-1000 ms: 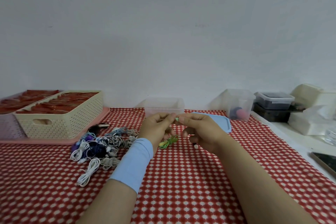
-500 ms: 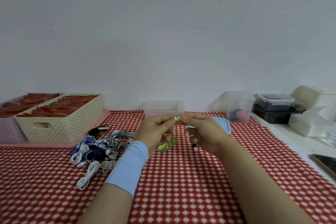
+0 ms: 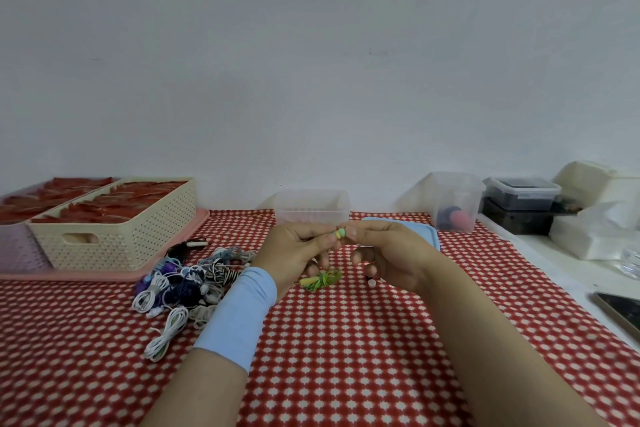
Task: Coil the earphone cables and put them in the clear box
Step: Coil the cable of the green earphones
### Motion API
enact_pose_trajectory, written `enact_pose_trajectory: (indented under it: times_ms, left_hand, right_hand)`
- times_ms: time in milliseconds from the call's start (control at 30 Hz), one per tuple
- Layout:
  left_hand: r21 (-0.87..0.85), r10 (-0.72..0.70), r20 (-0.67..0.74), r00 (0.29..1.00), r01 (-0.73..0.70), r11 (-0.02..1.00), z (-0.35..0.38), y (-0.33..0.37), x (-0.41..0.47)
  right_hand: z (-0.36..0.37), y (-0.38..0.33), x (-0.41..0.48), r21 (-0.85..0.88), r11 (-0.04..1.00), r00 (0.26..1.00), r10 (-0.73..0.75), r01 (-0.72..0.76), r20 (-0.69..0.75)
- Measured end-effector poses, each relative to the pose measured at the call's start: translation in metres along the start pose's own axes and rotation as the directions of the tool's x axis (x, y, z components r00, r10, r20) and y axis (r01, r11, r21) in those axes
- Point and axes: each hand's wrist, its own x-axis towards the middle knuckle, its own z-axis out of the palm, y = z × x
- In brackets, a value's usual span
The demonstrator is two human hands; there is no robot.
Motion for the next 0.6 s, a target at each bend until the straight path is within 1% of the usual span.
enact_pose_trajectory:
  times_ms: [300,400,467,600]
  left_hand:
    - [-0.094,-0.053,0.003,0.999,0.053,0.994,0.002,-0.006,-0.001]
    - [-0.124,-0.061,0.043,0.997,0.066,0.99,0.001,-0.005,-0.001]
    - [-0.105,-0.05,0.062,0.997,0.056,0.993,-0.001,-0.006,-0.002]
    - [0.001,-0.045,0.044,0.998,0.045,0.999,-0.004,-0.011,0.0]
  right_hand:
    - [0.001,0.004,0.0,-0.041,0.999,1.0,-0.015,0.015,-0.005]
    - [0.0,0.004,0.0,-0.04,0.999,1.0,0.0,0.0,0.02]
    - [0.0,0.003,0.0,-0.045,0.999,1.0,0.018,-0.017,0.014]
    - [0.003,0.003,-0.002,-0.082,0.995,0.998,0.06,-0.062,-0.027]
